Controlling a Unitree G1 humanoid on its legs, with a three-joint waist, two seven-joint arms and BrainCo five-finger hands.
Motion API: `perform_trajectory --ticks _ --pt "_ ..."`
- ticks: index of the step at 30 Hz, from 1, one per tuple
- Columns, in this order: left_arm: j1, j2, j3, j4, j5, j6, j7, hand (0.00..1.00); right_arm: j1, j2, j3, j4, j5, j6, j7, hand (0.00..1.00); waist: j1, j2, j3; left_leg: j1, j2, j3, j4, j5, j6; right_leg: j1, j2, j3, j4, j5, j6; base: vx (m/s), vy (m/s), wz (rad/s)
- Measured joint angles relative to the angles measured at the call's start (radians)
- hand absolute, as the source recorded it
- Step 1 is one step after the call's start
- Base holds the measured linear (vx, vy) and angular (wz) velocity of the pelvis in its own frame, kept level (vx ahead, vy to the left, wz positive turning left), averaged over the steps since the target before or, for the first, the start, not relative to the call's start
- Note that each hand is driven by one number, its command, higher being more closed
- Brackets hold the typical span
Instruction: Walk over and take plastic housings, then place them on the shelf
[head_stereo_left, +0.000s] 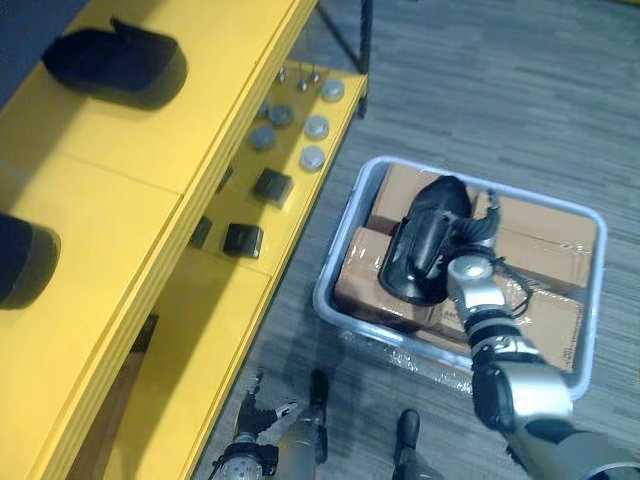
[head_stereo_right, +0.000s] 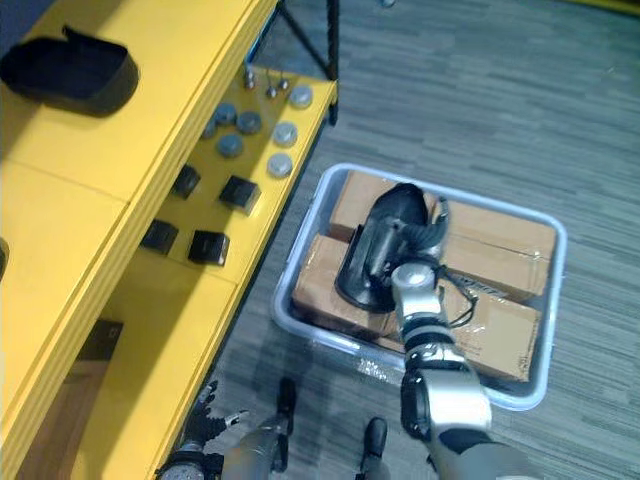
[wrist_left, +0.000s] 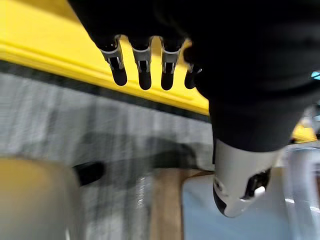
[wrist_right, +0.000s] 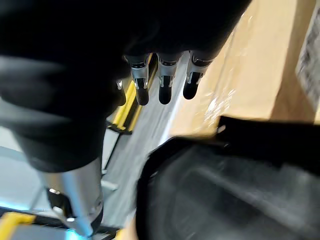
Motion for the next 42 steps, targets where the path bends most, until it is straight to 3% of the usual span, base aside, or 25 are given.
perform_trajectory --ticks 6,7,12,22,28,32,37,39,42 --pt "-0.081 -0.028 -0.032 0.084 -0.031 -0.007 0.024 0.0 -0.055 -0.093 0.033 0.052 -0.043 0.037 -0.056 0.0 0.006 0.031 0.018 -0.052 -0.009 -0.004 -0.049 0.042 0.013 -0.067 -0.003 0.0 -0.007 0.024 0.002 -0.04 0.02 0.02" --pt "-0.1 -0.03 -0.033 0.103 -0.043 -0.008 0.029 0.0 -0.057 -0.099 0.033 0.057 -0.045 0.042 -0.06 1.0 0.006 0.032 0.019 -0.062 -0.009 -0.004 -0.058 0.051 0.016 -0.082 -0.002 0.0 -0.009 0.027 0.001 0.0 0.0 0.0" --pt "-0.142 -0.034 -0.031 0.174 -0.081 -0.007 0.041 0.0 -0.085 -0.125 0.1 0.127 -0.042 0.047 -0.04 1.0 -0.006 0.031 0.024 -0.073 -0.008 -0.005 -0.096 0.076 0.018 -0.104 0.004 0.002 -0.027 0.047 0.0 0.0 0.0 -0.01" --pt "-0.192 -0.039 -0.009 0.179 -0.128 0.001 0.041 0.0 -0.14 -0.164 0.141 0.25 -0.066 0.057 0.109 1.0 -0.013 0.031 0.026 -0.071 0.002 -0.02 -0.124 0.105 0.012 -0.11 0.017 -0.005 -0.029 0.05 -0.002 0.03 -0.006 0.02" --pt "-0.21 -0.059 -0.009 -0.169 -0.144 0.007 0.045 0.0 -0.127 -0.18 0.181 0.232 -0.088 0.077 0.117 1.0 -0.018 0.033 0.032 -0.036 -0.005 -0.04 -0.17 0.133 0.013 -0.081 0.015 -0.035 -0.032 0.049 -0.003 0.03 0.01 0.12" --pt "-0.338 -0.062 -0.008 -0.31 -0.191 0.003 0.047 0.0 -0.05 -0.18 0.231 0.071 -0.158 0.087 0.114 1.0 -0.043 0.033 0.034 0.006 -0.01 -0.048 -0.196 0.148 0.013 -0.045 0.011 -0.049 -0.032 0.048 -0.002 0.04 0.008 0.08" --pt "-0.505 -0.053 -0.01 -0.336 -0.278 -0.001 0.055 0.0 0.0 -0.162 0.292 -0.165 -0.263 0.087 0.105 1.0 -0.09 0.03 0.034 0.062 -0.007 -0.035 -0.201 0.151 0.013 0.004 0.012 -0.046 -0.032 0.048 -0.003 0.05 -0.003 -0.05" --pt "-0.554 -0.045 -0.014 -0.335 -0.306 -0.002 0.056 0.0 0.013 -0.149 0.312 -0.238 -0.286 0.086 0.105 1.0 -0.102 0.025 0.032 0.081 -0.003 -0.02 -0.202 0.148 0.009 0.014 0.014 -0.03 -0.032 0.048 -0.003 0.03 -0.004 -0.22" --pt "-0.619 -0.025 -0.041 -0.294 -0.409 -0.009 0.037 0.0 0.063 -0.102 0.346 -0.329 -0.31 0.087 0.105 1.0 -0.127 -0.005 0.017 0.117 0.01 0.01 -0.202 0.143 0.002 0.033 0.023 -0.003 -0.032 0.046 -0.006 0.02 -0.014 -0.3"
